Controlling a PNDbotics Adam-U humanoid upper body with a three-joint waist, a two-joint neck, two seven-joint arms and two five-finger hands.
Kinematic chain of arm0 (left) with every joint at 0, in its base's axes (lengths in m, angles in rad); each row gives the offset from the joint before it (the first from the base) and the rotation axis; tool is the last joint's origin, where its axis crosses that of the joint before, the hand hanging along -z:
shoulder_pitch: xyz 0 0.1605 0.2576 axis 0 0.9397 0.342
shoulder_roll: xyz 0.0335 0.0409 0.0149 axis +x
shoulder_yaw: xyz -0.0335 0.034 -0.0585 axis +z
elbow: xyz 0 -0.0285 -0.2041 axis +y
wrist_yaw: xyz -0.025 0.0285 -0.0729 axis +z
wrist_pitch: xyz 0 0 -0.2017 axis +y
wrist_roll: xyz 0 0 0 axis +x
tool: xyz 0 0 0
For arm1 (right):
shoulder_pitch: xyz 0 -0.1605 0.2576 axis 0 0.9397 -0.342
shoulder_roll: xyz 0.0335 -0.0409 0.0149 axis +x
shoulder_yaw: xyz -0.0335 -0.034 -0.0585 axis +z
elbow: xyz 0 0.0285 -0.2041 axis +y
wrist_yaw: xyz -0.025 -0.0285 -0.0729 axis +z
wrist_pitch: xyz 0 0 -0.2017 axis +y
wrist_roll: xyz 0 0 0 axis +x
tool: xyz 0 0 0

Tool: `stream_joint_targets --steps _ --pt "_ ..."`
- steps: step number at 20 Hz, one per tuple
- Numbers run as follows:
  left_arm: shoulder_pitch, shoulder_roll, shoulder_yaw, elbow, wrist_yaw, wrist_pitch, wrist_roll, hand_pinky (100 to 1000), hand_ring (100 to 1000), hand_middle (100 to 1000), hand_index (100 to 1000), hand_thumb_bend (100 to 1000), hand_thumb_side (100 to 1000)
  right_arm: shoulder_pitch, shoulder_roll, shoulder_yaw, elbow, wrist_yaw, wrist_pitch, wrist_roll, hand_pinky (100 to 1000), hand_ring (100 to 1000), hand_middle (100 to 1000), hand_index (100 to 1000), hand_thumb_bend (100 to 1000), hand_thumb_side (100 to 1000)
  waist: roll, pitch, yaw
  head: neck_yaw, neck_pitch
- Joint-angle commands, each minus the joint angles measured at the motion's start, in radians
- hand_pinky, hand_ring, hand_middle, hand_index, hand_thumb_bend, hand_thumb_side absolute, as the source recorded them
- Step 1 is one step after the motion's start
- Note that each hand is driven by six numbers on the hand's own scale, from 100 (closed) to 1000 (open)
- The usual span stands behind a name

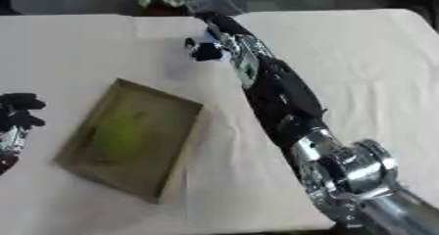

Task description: Pick up objects on the table and place them in the box.

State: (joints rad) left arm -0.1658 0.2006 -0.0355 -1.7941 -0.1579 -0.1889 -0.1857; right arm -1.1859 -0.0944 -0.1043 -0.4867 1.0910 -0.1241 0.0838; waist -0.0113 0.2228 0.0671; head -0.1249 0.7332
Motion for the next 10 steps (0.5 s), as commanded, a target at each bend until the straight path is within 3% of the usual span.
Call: stream_joint_targets --steps 1,10 --pt "-0.008 0.011 -0.002 -0.014 0.006 -0.001 -0.002 604 741 631 763 100 486 -0.014 -0.025 -0.005 0.007 0.028 0.02 -0.016 1000 1000 944 1000 100 483 0.005 -0.014 0.0 -0.004 -0.013" --pt "-0.006 0.011 0.0 -0.014 0.005 -0.001 -0.001 604 741 631 763 100 488 -0.008 -0.036 -0.014 0.015 0.083 0.065 -0.143 1000 1000 941 1000 100 228 0.001 -0.015 0.001 -0.004 -0.014"
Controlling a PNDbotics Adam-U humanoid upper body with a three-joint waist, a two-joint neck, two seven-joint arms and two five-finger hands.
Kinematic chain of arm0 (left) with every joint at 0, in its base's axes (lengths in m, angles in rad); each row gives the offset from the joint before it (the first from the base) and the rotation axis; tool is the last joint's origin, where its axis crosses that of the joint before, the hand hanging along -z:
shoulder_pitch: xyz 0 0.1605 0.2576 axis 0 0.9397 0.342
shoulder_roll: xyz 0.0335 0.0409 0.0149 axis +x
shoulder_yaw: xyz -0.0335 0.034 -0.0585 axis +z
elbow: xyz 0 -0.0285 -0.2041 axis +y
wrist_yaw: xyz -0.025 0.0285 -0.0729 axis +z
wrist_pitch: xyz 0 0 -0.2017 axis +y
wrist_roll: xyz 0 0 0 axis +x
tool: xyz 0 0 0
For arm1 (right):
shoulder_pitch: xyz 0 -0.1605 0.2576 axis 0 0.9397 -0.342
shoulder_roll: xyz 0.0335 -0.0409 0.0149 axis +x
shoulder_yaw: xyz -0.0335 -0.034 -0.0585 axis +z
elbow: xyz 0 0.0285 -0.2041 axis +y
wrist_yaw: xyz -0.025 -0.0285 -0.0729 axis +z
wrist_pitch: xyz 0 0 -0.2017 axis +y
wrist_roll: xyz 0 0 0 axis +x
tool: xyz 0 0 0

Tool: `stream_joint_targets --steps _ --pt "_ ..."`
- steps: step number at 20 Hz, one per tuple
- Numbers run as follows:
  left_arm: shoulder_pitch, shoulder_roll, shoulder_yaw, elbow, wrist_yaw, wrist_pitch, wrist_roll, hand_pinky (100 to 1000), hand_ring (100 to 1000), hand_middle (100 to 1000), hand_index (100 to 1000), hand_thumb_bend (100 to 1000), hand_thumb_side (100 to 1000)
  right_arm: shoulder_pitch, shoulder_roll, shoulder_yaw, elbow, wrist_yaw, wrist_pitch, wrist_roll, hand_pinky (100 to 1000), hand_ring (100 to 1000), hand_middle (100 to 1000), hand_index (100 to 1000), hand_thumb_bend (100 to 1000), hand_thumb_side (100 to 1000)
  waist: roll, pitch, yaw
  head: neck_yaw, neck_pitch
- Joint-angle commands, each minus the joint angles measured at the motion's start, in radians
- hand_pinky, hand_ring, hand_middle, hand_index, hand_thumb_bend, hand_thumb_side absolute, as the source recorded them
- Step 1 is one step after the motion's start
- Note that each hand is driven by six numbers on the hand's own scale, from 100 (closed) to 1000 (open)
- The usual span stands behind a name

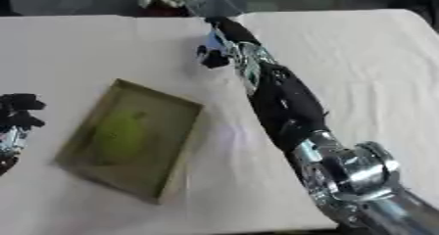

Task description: Pick up objects on the table and place them in the box.

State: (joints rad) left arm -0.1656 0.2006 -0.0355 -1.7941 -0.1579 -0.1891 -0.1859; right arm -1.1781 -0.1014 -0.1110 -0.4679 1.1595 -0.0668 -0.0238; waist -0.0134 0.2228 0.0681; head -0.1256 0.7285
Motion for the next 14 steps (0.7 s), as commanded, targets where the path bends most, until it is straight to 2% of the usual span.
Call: stream_joint_targets --steps 1,5,8,11,14 --pt "-0.006 0.011 0.0 -0.014 0.005 -0.001 -0.001 604 741 631 763 100 488 -0.016 -0.029 -0.008 -0.006 0.016 0.007 -0.051 1000 1000 940 1000 100 218 0.002 -0.015 0.0 -0.003 -0.009" --pt "-0.005 0.01 0.0 -0.013 0.005 0.0 -0.001 604 741 630 763 100 488 -0.017 -0.031 -0.006 0.0 0.027 0.012 -0.077 1000 1000 944 1000 100 202 0.001 -0.016 -0.001 -0.006 -0.009" --pt "-0.004 0.011 0.0 -0.014 0.005 0.0 0.0 604 741 630 763 100 488 -0.016 -0.033 -0.001 0.017 0.044 0.031 -0.057 976 991 939 1000 100 211 0.001 -0.016 -0.001 -0.008 -0.009" --pt "-0.003 0.011 0.001 -0.013 0.005 0.0 0.0 604 741 630 763 100 489 -0.015 -0.034 0.003 0.024 0.066 0.043 -0.025 861 853 898 1000 100 218 0.0 -0.017 -0.002 -0.009 -0.009" --pt "-0.003 0.01 0.0 -0.013 0.005 0.0 0.0 604 741 630 763 100 489 -0.014 -0.033 0.004 0.011 0.093 0.048 -0.035 737 671 768 955 100 210 0.0 -0.017 -0.003 -0.011 -0.008"
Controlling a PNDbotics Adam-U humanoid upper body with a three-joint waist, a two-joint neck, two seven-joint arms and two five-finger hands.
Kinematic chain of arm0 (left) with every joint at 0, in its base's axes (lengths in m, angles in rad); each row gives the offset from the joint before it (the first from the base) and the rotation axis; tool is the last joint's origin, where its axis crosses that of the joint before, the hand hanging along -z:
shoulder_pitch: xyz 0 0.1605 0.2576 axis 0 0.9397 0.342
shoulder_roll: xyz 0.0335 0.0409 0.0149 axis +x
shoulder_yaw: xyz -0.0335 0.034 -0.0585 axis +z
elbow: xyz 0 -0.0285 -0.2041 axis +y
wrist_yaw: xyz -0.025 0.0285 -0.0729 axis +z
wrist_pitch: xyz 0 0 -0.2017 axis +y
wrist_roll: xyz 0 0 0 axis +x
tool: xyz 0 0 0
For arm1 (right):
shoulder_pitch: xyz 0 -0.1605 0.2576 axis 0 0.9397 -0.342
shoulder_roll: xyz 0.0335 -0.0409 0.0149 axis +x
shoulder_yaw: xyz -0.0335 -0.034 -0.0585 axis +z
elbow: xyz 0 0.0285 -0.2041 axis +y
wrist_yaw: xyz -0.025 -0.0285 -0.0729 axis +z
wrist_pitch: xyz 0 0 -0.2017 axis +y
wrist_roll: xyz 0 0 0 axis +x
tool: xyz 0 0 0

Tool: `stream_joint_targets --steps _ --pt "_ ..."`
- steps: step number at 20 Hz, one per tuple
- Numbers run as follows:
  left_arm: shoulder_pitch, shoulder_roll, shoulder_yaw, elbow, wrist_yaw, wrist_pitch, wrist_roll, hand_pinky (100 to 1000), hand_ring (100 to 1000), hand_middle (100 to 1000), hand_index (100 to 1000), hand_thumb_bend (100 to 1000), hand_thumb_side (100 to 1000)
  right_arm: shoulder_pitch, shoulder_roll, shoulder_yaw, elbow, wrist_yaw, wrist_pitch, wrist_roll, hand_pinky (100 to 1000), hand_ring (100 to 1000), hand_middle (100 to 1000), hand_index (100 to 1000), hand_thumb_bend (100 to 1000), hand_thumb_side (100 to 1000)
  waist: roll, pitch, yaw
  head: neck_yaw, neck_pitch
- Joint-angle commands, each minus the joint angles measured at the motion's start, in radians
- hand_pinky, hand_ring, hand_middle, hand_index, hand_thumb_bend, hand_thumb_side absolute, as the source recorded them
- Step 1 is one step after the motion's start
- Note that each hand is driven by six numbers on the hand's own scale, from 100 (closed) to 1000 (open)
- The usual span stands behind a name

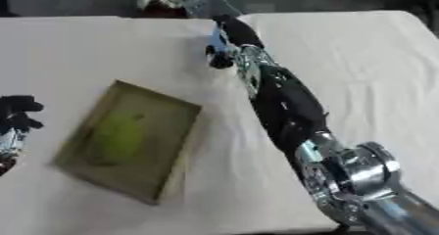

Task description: Pick up objects on the table and place them in the box.

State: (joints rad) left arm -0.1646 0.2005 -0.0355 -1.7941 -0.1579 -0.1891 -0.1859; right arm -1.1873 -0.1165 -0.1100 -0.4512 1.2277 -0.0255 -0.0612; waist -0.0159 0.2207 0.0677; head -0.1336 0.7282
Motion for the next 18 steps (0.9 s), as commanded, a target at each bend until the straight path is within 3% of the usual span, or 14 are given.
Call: stream_joint_targets --steps 1,2,7,15,17,18 --pt "-0.004 0.01 0.001 -0.013 0.005 0.0 0.0 604 741 630 763 100 489 -0.004 -0.017 0.003 -0.011 0.036 0.005 -0.012 704 617 714 916 100 207 0.003 -0.015 -0.003 -0.003 -0.008" --pt "-0.004 0.01 0.001 -0.013 0.005 0.001 0.0 604 741 630 763 100 489 -0.004 -0.017 0.004 -0.017 0.049 0.003 -0.029 672 571 648 858 100 204 0.003 -0.015 -0.003 -0.004 -0.008" --pt "-0.005 0.01 0.002 -0.013 0.005 0.001 0.002 605 741 630 763 100 488 -0.004 -0.012 0.011 -0.049 0.111 -0.028 -0.14 586 488 517 718 100 194 0.004 -0.016 -0.004 -0.006 -0.009" --pt "-0.004 0.01 0.004 -0.014 0.005 0.001 0.003 605 741 630 763 100 488 -0.009 0.003 0.039 -0.111 0.166 -0.133 -0.19 564 470 500 702 100 157 0.005 -0.018 -0.009 -0.006 -0.008" --pt "-0.005 0.01 0.004 -0.014 0.005 0.001 0.004 605 741 630 763 100 488 -0.011 0.006 0.049 -0.127 0.171 -0.156 -0.185 596 506 513 711 100 167 0.006 -0.018 -0.01 -0.007 -0.008" --pt "-0.005 0.01 0.004 -0.014 0.005 0.0 0.004 605 741 630 763 100 488 -0.011 0.007 0.054 -0.131 0.175 -0.166 -0.174 692 635 609 792 100 196 0.006 -0.018 -0.01 -0.007 -0.008"
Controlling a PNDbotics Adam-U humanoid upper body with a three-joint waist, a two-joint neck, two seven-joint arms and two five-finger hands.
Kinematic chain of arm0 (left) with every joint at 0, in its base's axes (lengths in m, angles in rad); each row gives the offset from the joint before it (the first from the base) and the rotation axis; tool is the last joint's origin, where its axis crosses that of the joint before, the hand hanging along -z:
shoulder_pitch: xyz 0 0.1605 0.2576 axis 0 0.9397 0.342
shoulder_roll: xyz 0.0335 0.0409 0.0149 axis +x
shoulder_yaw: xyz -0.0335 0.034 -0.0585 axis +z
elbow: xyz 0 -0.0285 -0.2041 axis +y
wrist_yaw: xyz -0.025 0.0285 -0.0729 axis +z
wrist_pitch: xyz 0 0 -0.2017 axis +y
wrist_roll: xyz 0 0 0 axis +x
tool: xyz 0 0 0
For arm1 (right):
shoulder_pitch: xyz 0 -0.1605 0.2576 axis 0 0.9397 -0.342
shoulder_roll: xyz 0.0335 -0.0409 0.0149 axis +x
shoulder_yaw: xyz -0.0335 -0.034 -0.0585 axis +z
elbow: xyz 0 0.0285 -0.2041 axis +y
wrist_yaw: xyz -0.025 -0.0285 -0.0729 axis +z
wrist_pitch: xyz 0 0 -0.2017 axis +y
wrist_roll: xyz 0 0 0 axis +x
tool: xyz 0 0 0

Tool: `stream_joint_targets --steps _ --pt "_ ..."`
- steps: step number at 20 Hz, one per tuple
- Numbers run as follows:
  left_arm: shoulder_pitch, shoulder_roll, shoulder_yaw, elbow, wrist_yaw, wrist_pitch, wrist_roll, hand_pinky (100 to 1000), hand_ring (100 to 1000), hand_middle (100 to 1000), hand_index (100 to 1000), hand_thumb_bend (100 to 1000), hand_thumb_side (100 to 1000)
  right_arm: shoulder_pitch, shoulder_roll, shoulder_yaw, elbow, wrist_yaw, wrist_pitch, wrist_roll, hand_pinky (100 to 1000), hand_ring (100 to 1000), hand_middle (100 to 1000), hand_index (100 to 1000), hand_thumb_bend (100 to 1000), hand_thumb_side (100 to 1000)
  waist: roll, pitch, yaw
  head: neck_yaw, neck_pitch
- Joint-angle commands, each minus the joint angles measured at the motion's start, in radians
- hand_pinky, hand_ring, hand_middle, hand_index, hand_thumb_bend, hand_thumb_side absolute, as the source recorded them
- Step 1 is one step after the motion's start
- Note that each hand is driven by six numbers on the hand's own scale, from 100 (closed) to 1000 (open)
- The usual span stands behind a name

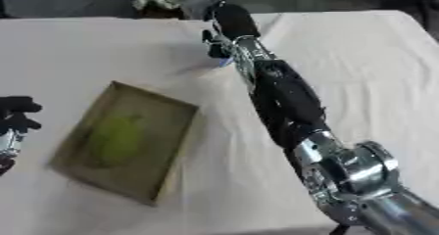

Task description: Pick up objects on the table and place them in the box.

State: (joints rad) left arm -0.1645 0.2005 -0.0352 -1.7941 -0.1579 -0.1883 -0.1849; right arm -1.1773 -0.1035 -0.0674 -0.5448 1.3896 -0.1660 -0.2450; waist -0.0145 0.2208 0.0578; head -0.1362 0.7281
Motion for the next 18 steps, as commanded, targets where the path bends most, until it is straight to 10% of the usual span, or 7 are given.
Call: stream_joint_targets --steps 1,5,12,18 --pt "-0.005 0.01 0.004 -0.014 0.005 0.0 0.003 605 741 630 763 100 488 -0.021 -0.006 0.015 -0.036 0.016 -0.034 0.035 751 732 709 869 100 207 0.005 -0.018 -0.001 -0.004 -0.009" --pt "-0.003 0.01 0.006 -0.014 0.005 0.0 0.004 605 740 629 763 100 488 -0.022 -0.014 0.019 -0.027 0.005 -0.058 0.212 992 1000 973 1000 100 230 0.003 -0.02 -0.004 -0.003 -0.009" --pt "-0.001 0.011 0.007 -0.013 0.004 0.001 0.005 606 740 629 763 100 489 -0.015 -0.046 -0.024 -0.013 -0.002 0.093 0.325 1000 1000 1000 1000 100 146 0.002 -0.02 -0.007 0.0 -0.01" --pt "0.0 0.012 0.007 -0.013 0.003 0.0 0.005 606 740 629 764 100 489 -0.003 -0.056 -0.044 0.04 -0.035 0.169 0.336 1000 1000 1000 1000 100 283 0.004 -0.018 -0.009 0.0 -0.011"
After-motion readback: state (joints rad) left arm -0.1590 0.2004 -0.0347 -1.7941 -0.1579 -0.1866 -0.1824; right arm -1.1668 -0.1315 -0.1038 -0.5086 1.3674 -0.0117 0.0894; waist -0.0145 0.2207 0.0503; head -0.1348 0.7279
